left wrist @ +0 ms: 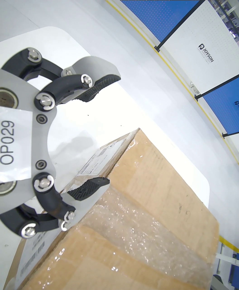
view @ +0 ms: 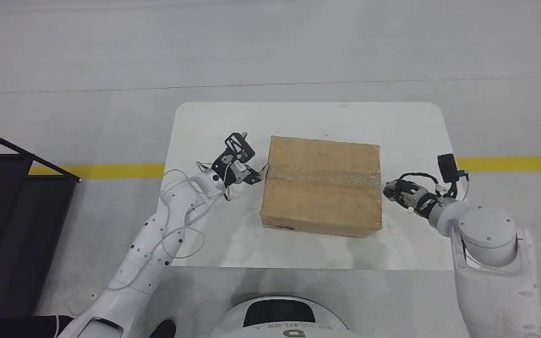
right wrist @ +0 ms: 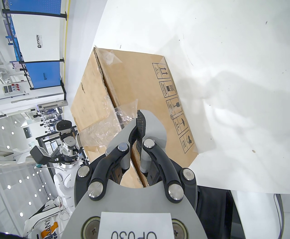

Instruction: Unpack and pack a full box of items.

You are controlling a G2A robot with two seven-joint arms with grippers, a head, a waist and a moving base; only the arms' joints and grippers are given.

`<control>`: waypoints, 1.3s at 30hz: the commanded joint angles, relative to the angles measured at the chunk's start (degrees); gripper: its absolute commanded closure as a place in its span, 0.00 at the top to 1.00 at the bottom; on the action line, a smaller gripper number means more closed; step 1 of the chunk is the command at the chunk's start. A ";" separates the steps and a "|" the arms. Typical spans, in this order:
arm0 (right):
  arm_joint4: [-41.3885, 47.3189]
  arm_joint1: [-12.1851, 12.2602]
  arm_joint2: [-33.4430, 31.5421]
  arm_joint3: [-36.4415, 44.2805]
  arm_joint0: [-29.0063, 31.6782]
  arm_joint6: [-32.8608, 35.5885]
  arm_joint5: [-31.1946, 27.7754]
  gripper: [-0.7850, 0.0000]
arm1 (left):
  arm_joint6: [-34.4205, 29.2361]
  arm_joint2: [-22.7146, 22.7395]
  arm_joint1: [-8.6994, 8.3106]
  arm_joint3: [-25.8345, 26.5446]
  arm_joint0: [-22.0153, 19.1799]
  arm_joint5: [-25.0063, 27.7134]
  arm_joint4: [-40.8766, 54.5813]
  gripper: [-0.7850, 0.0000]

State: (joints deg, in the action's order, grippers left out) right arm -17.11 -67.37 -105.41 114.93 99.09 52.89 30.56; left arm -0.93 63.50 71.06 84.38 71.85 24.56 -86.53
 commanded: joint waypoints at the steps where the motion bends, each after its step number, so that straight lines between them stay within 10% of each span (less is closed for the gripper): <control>1: -0.28 0.14 0.25 -0.12 -0.11 0.12 0.09 0.00 | 0.00 0.00 0.00 0.00 0.00 0.00 0.00 1.00; 35: -1.25 1.56 2.56 -0.46 0.09 -0.99 1.47 0.00 | 0.00 0.00 0.00 0.00 0.00 0.00 0.00 1.00; 39: -1.25 1.56 2.56 -0.46 0.09 -0.99 1.47 0.33 | 0.00 0.00 0.00 0.00 0.00 0.00 0.00 1.00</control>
State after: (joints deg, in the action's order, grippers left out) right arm -18.35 -65.81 -102.85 114.47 99.18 51.89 32.03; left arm -0.93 63.50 71.06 84.38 71.85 24.56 -86.53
